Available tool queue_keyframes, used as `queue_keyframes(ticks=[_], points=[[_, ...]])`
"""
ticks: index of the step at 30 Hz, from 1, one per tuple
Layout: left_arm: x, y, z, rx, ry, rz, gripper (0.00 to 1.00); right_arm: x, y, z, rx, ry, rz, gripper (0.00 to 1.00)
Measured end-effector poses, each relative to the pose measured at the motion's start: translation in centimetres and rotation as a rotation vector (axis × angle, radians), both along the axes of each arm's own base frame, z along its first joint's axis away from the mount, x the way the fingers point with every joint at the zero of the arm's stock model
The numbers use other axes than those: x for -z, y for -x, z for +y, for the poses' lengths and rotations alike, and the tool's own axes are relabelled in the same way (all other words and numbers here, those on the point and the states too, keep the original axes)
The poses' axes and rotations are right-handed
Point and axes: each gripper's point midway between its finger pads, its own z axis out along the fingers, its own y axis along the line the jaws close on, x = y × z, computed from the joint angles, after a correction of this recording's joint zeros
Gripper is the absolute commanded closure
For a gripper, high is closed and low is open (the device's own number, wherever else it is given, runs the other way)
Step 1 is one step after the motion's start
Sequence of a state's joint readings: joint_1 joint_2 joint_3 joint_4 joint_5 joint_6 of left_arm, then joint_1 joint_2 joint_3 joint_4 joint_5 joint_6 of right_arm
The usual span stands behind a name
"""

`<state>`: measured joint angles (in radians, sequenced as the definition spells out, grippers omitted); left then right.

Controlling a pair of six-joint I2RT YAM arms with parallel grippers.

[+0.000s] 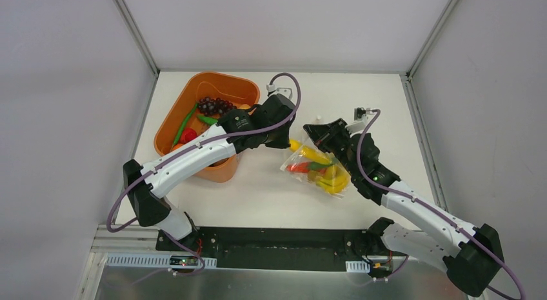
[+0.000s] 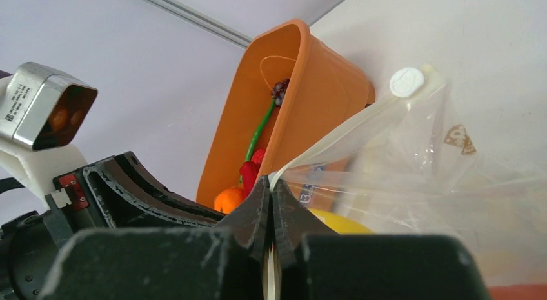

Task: Place the food in the zip-top bag and seal the zipper
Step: Place the fake fruit in the zipper food storage bag.

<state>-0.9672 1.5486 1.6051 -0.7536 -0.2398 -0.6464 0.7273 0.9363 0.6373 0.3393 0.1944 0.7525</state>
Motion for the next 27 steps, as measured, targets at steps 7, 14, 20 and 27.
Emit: queue_keyframes(ticks=[7,14,20,27], points=[[0.2,0.8,-1.3,0.066,0.042,0.030,0.43,0.3,-0.1,-0.2,0.016,0.023,-0.020,1.00],[1.3,1.8,-1.2,0.158,0.015,0.055,0.41,-0.1,0.2,-0.5,0.017,-0.009,-0.053,1.00],[1.9,1.9,-0.6,0.202,-0.025,0.038,0.40,-0.1,0.3,-0.7,0.022,-0.028,-0.056,1.00],[0.9,1.7,2.7,0.201,-0.078,-0.083,0.21,-0.3,0.0,-1.4,0.041,-0.045,-0.055,1.00]])
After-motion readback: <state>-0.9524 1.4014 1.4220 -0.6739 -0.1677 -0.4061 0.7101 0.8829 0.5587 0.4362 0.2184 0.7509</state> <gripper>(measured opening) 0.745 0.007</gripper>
